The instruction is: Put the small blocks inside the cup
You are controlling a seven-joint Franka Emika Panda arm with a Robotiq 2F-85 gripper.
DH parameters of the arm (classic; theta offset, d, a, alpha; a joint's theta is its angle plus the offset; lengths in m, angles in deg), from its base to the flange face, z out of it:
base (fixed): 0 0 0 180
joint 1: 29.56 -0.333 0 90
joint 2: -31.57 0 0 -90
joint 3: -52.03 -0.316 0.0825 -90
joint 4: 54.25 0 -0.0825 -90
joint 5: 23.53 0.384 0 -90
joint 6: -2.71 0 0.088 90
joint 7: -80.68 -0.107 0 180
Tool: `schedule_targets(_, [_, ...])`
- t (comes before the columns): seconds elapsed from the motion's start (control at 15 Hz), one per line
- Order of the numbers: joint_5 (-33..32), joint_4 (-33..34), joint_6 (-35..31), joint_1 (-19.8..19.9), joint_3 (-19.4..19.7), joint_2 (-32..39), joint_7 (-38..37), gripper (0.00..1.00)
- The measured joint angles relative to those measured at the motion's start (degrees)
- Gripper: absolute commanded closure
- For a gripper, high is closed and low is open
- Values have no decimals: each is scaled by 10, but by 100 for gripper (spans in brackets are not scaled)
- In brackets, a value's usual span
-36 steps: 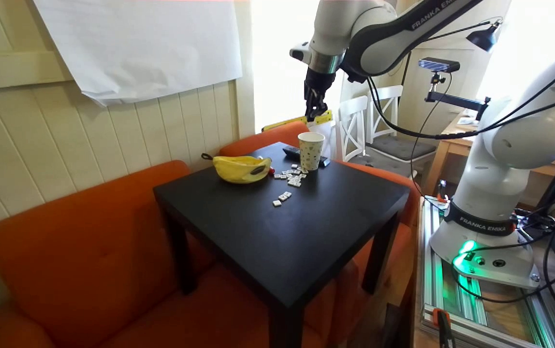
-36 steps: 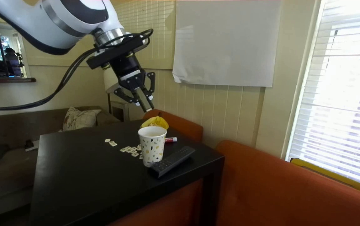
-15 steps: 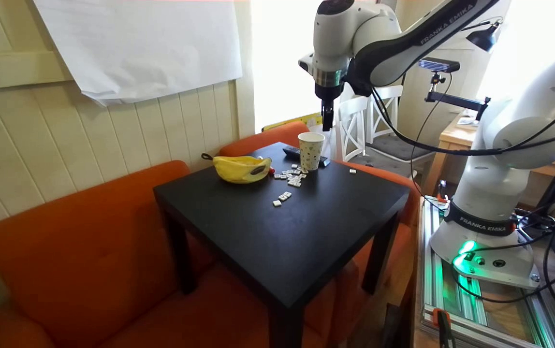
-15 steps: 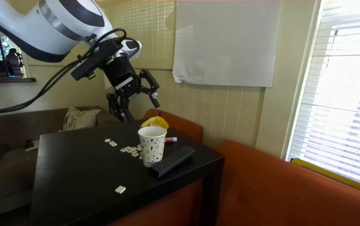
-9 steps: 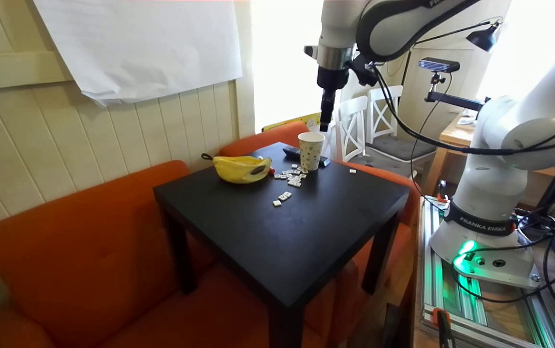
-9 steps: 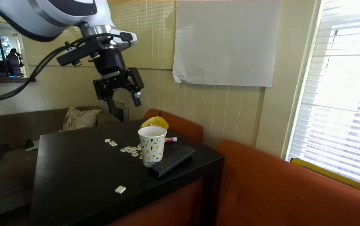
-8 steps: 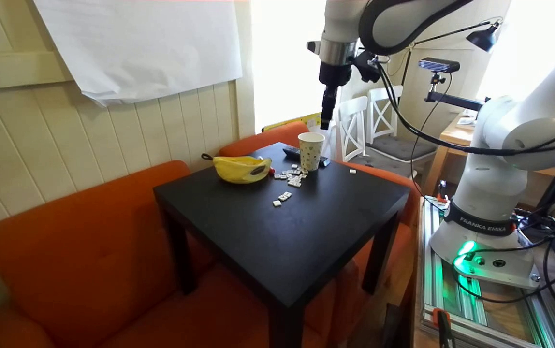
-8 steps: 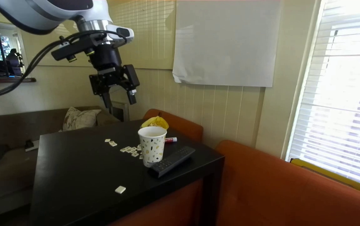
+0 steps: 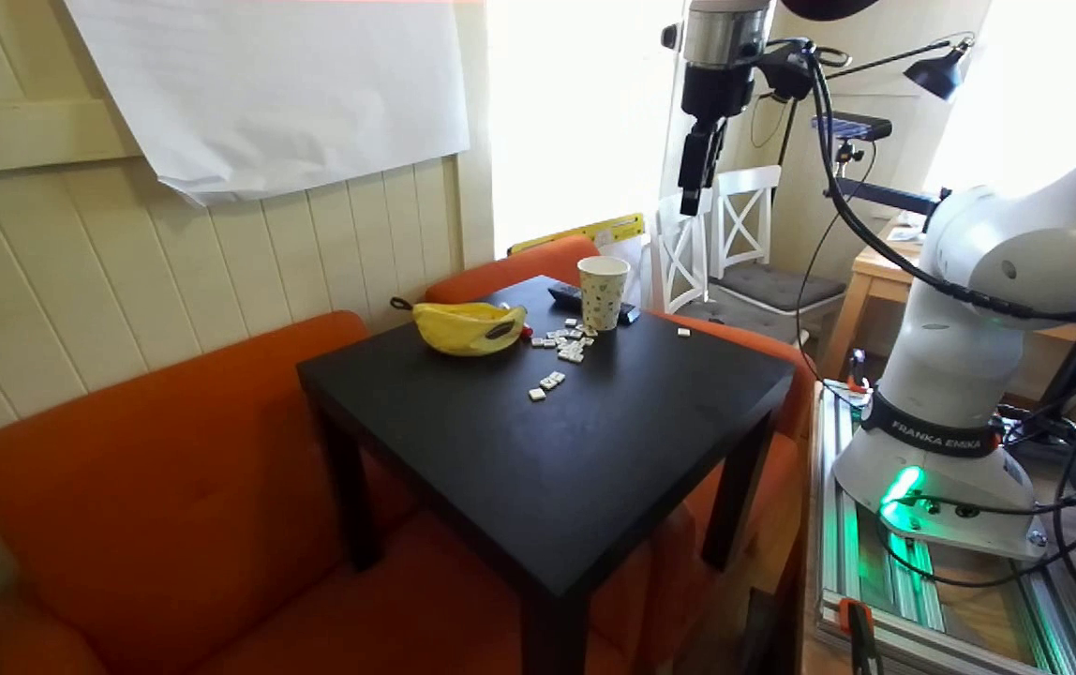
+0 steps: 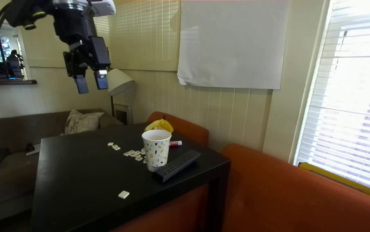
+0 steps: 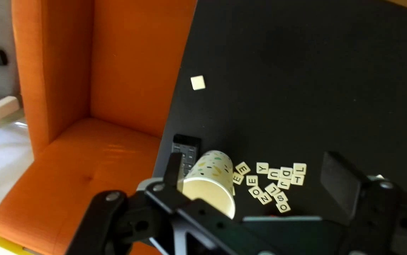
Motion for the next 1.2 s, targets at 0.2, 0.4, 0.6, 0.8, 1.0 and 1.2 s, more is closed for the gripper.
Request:
schedule_targets(0.2, [-41,-32,-7,10,-6,-18,13,0])
schedule_targets(0.4, [-81,-97,-100,10,20,-13,57,0])
schedule_targets(0.6, [-96,-98,-194,14,62,27,119,0])
schedule_targets(0.8, [-99,-97,-264,22,90,80,153,0])
schedule_targets(1.0, [-99,-95,-273,22,91,96,155,0])
schedule_targets(1.2, [-97,-94,-271,22,89,97,156,0])
